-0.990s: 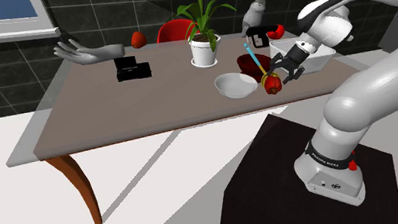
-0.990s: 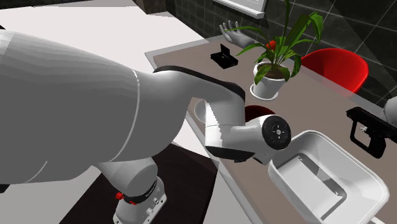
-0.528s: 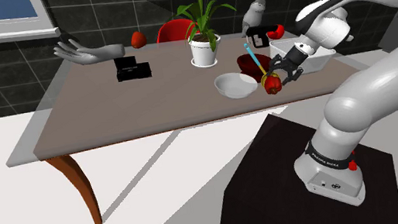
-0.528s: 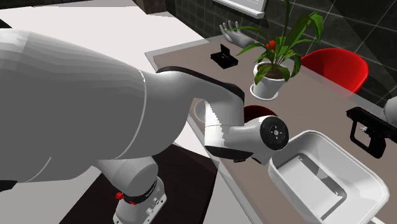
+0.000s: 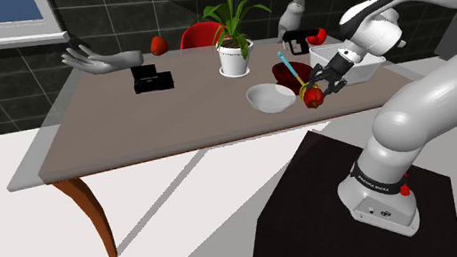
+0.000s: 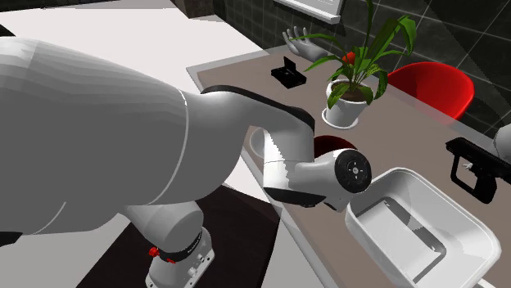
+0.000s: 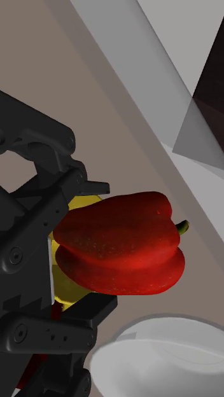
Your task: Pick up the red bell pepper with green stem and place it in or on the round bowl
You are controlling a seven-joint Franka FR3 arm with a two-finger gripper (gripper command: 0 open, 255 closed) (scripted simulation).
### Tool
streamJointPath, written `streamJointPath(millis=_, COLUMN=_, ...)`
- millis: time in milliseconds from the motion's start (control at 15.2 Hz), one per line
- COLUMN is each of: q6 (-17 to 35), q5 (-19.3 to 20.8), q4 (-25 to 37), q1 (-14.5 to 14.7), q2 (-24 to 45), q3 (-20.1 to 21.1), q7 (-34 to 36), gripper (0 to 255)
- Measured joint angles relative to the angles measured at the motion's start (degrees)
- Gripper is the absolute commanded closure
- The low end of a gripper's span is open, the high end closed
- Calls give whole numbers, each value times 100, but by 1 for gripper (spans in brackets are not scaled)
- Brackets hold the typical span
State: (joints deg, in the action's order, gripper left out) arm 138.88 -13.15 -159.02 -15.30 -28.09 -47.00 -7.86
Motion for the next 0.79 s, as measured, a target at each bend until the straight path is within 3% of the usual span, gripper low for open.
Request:
streamJointPath(millis=264, q6=-37, q5=23, q4=11, q1=-27, q2=-30, q3=35, q7=37, gripper=255)
streamJointPath(millis=792, q6=-670, q5=330, q4=236, q1=-403, q2=-492, q3=487, q7=537, gripper=255)
